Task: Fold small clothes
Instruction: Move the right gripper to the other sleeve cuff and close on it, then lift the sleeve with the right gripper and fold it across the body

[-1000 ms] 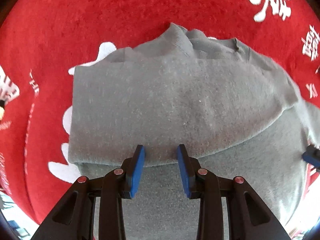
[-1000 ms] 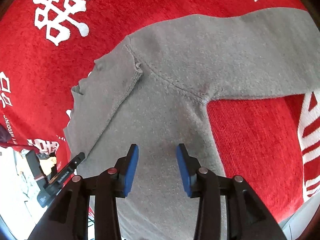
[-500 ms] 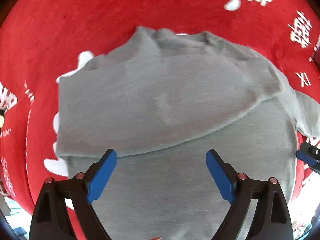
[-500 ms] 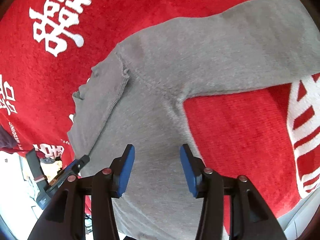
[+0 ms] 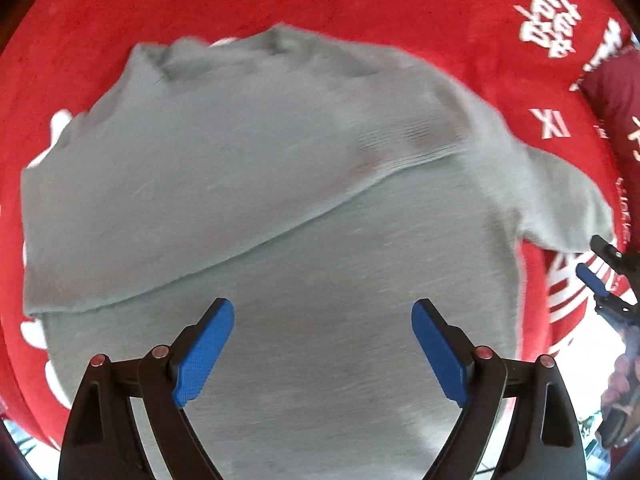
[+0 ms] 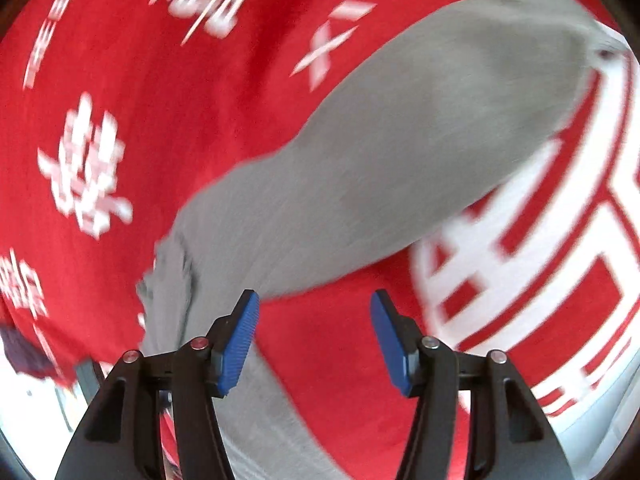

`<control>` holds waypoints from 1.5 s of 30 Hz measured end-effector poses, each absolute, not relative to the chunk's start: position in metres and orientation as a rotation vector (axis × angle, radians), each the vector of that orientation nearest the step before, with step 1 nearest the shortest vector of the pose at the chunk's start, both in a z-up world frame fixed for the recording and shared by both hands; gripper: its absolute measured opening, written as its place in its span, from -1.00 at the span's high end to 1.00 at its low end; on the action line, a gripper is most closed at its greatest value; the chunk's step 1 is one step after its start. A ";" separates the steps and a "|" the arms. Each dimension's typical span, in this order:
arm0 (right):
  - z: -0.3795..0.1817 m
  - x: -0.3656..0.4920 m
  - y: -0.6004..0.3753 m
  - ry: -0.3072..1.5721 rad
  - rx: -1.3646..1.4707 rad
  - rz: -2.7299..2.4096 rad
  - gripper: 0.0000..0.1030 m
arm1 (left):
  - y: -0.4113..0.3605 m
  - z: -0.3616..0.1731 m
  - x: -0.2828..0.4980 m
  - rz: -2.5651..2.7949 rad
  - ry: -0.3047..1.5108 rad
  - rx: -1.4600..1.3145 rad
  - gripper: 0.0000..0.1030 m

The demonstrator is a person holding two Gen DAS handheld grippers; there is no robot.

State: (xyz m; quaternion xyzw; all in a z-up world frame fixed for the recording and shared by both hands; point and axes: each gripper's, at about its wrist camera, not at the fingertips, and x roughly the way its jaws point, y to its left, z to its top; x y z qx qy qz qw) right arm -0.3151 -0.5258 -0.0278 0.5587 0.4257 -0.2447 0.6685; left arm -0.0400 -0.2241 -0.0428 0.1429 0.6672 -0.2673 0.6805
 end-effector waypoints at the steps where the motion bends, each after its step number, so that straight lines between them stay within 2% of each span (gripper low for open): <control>1: -0.028 -0.324 -0.534 0.937 1.270 -0.578 -0.20 | -0.233 -0.040 -0.040 -0.620 1.479 0.319 -0.77; 10: -0.031 -0.380 -0.584 0.751 1.333 -0.767 -0.20 | -0.307 -0.046 -0.042 -0.716 1.381 0.335 -0.77; 17: -0.027 -0.362 -0.603 0.681 1.347 -0.712 -0.22 | -0.320 -0.049 -0.046 -0.710 1.368 0.326 -0.77; 25: -0.037 -0.361 -0.608 0.572 1.501 -0.652 -0.16 | -0.342 -0.037 -0.045 -0.721 1.281 0.336 -0.77; 27: -0.044 -0.361 -0.609 0.554 1.554 -0.639 -0.07 | -0.347 -0.033 -0.045 -0.723 1.253 0.345 -0.77; 28: -0.047 -0.361 -0.609 0.555 1.571 -0.635 0.06 | -0.351 -0.032 -0.045 -0.726 1.237 0.352 -0.77; 29: -0.051 -0.361 -0.610 0.566 1.586 -0.637 0.31 | -0.353 -0.032 -0.046 -0.729 1.223 0.360 -0.77; 30: -0.054 -0.360 -0.610 0.582 1.593 -0.643 0.45 | -0.357 -0.034 -0.048 -0.732 1.209 0.376 -0.77; 31: -0.057 -0.359 -0.610 0.591 1.602 -0.643 0.72 | -0.359 -0.038 -0.049 -0.727 1.240 0.416 -0.77; 32: -0.060 -0.359 -0.610 0.584 1.613 -0.635 0.88 | -0.364 -0.047 -0.053 -0.730 1.245 0.461 -0.77; 36: -0.054 -0.351 -0.606 0.479 1.638 -0.525 0.88 | -0.366 -0.074 -0.061 -0.721 1.305 0.565 -0.77; 45: -0.018 -0.299 -0.597 0.415 1.590 -0.309 0.88 | -0.332 -0.037 -0.040 -0.733 1.279 0.432 -0.77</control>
